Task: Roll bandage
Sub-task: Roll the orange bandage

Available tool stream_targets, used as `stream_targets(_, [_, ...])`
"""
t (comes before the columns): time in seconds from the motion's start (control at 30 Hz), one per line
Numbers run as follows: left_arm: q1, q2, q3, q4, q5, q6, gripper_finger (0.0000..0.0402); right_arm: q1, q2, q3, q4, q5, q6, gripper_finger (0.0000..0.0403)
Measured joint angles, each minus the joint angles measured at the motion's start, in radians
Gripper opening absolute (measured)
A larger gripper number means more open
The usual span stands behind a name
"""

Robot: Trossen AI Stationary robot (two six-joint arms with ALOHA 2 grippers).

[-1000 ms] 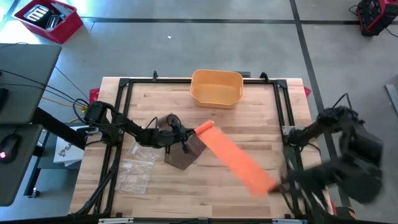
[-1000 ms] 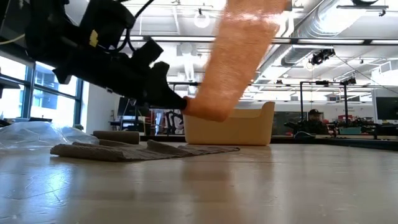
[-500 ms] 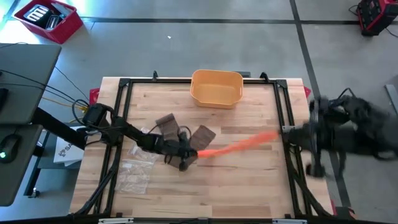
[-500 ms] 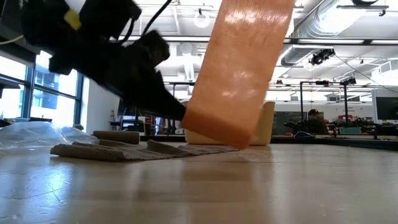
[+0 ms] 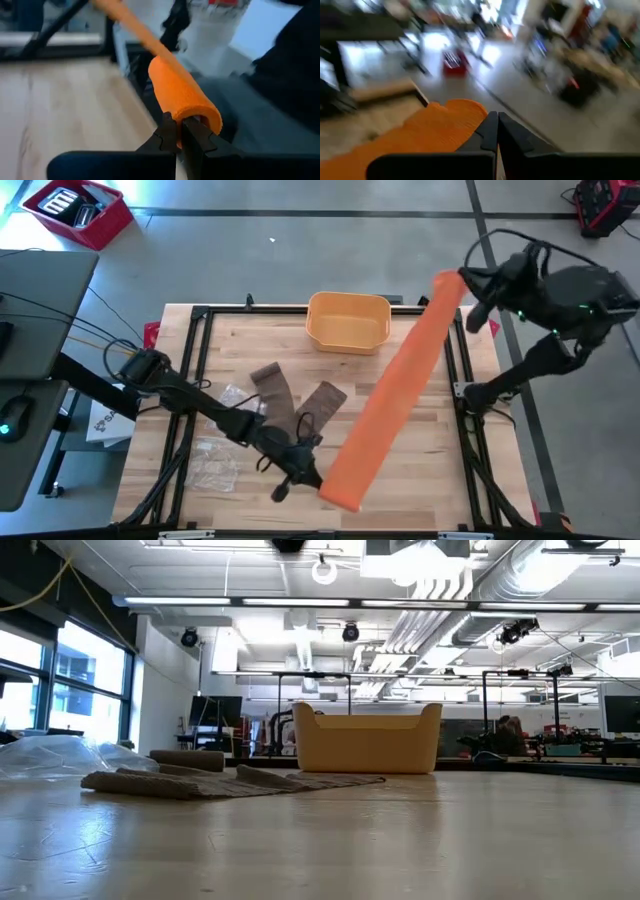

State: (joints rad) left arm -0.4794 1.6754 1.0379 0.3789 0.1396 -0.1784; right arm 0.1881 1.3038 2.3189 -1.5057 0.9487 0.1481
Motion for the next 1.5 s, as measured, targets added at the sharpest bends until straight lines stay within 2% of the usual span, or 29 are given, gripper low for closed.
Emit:
stream_targets(0.07, [-0.030, -0.050, 0.017, -0.020, -0.022, 0.009, 0.0000, -0.076, -0.007, -0.044, -0.073, -0.052, 0.067, 0.0000])
stream_targets(0.17, [-0.086, -0.140, 0.040, -0.046, -0.103, 0.048, 0.0000, -0.152, -0.041, -0.191, -0.009, -0.165, 0.024, 0.0000])
stream_targets(0.23, [-0.131, -0.197, 0.055, -0.051, -0.178, 0.081, 0.0000, -0.192, -0.056, -0.295, 0.042, -0.202, -0.003, 0.0000])
stream_targets(0.33, [-0.212, -0.263, 0.078, -0.035, -0.289, 0.174, 0.0000, -0.275, -0.060, -0.471, 0.095, -0.241, -0.051, 0.0000])
stream_targets(0.4, [-0.262, -0.286, 0.101, -0.010, -0.355, 0.256, 0.0000, -0.332, -0.063, -0.596, 0.159, -0.320, -0.086, 0.0000])
stream_targets(0.53, [-0.319, -0.295, 0.175, 0.021, -0.435, 0.454, 0.0000, -0.420, -0.063, -0.864, 0.417, -0.532, -0.174, 0.0000])
stream_targets(0.73, [-0.296, -0.273, 0.269, 0.025, -0.415, 0.676, 0.0000, -0.428, -0.063, -1.283, 0.804, -0.819, -0.180, 0.0000])
stream_targets(0.9, [-0.191, -0.264, 0.279, 0.018, -0.433, 0.694, 0.0000, -0.294, -0.063, -1.598, 1.108, -0.959, -0.045, 0.0000])
stream_targets(1.03, [-0.100, -0.264, 0.279, 0.008, -0.502, 0.727, 0.0000, -0.095, -0.063, -1.796, 1.356, -0.966, 0.150, 0.0000])
stream_targets(1.13, [-0.031, -0.273, 0.279, 0.000, -0.547, 0.797, 0.0000, 0.076, -0.063, -1.895, 1.536, -0.903, 0.311, 0.0000])
stream_targets(1.3, [0.114, -0.295, 0.280, -0.083, -0.579, 0.824, 0.0000, 0.348, -0.043, -1.923, 1.630, -0.711, 0.524, 0.0000])
stream_targets(1.5, [0.296, -0.300, 0.280, -0.222, -0.578, 0.797, 0.0000, 0.561, 0.059, -1.795, 1.633, -0.577, 0.638, 0.0000])
